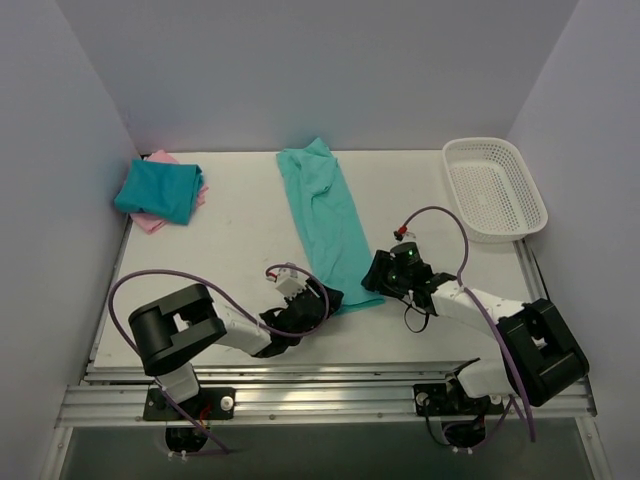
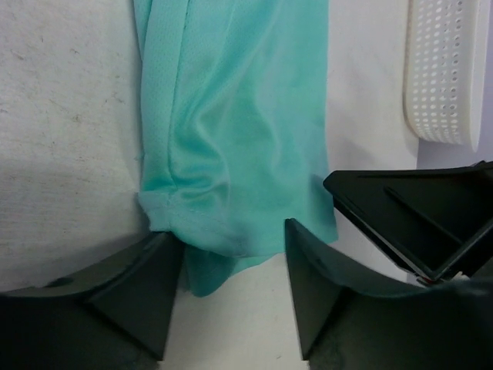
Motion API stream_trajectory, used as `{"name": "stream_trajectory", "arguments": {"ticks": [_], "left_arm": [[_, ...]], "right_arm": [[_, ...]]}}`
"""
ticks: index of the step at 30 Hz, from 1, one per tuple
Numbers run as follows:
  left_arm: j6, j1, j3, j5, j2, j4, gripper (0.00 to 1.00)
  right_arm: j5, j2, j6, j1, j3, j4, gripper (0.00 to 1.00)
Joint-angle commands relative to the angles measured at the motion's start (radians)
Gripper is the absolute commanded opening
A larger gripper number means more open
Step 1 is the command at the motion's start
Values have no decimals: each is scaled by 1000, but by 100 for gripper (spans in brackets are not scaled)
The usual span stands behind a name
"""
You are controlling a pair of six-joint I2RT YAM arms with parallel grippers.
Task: Fold and stack the t-shirts
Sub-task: Fold the tshirt
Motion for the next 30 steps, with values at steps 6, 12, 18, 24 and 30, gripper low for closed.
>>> {"name": "stream_trajectory", "arguments": {"ticks": [6, 12, 18, 24, 30], "left_arm": [[17, 2, -31, 109, 107, 105, 30], [33, 2, -5, 113, 152, 105, 2], [63, 5, -26, 109, 146, 144, 2], [120, 22, -47, 126, 52, 54, 2], [152, 20, -121, 86, -122, -115, 2]], "right_arm": [[-7, 0, 6, -7, -43, 31, 44], [-10, -3, 8, -8, -63, 44, 43], [-15, -17, 12, -8, -79, 53, 39], [-33, -25, 23, -8, -95, 68, 4], [-46, -75, 38, -5, -122, 68, 0]]}}
